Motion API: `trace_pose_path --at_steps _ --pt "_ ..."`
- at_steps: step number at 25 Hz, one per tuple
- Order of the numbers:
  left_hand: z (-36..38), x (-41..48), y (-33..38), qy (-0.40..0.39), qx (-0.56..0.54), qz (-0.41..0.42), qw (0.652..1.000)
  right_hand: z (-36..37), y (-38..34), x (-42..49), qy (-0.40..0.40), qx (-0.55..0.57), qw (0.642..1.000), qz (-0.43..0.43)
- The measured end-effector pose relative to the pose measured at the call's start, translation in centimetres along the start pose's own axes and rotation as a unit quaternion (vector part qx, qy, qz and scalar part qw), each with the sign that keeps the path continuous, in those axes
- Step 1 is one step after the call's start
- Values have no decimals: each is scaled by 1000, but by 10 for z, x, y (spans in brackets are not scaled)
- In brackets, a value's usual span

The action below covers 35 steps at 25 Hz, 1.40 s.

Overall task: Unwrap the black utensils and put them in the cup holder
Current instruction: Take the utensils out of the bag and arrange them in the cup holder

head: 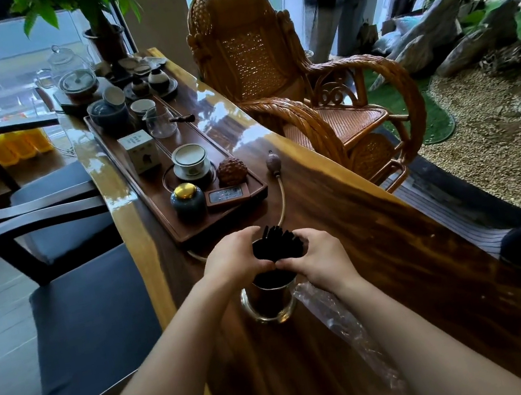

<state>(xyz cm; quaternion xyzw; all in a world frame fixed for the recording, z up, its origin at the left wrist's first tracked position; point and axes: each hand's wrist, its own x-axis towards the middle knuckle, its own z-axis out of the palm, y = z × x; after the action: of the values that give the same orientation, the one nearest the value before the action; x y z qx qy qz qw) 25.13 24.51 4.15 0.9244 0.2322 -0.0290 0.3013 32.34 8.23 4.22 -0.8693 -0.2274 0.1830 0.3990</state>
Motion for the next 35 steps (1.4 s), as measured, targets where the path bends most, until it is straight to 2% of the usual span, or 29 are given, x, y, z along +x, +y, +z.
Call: trace_pose_path --at_steps 4,9,12,15,17,20,22,26,29,31,35 --pt "-5 9 5 -48 4 52 997 -3 -4 12 -47 10 999 -8" --pt "-6 4 5 -41 -31 90 995 -10 -6 23 -101 20 994 -21" --pt "-10 0 0 -60 -86 71 992 -13 -7 25 -118 26 992 -27" --pt "-12 -1 -7 -86 -157 -1 984 -12 -13 32 -142 -1 990 -14" --pt "-10 -4 -5 -59 -167 -45 983 -6 -18 36 -133 -29 991 -7" --pt "-2 -14 1 48 -95 -52 993 4 -22 31 -98 -27 995 -17" --pt "3 -26 2 92 -86 -59 990 4 -19 26 -88 -41 995 -30" --pt "17 -48 -4 118 -71 -91 986 1 -4 7 -15 -63 998 -20" --pt "28 -64 1 146 -3 -85 986 10 6 -15 39 -175 982 -55" --pt "35 -66 6 132 14 -86 987 20 8 -19 46 -240 967 -77" --pt "43 -61 15 105 5 -97 990 32 4 -11 35 -267 960 -75"
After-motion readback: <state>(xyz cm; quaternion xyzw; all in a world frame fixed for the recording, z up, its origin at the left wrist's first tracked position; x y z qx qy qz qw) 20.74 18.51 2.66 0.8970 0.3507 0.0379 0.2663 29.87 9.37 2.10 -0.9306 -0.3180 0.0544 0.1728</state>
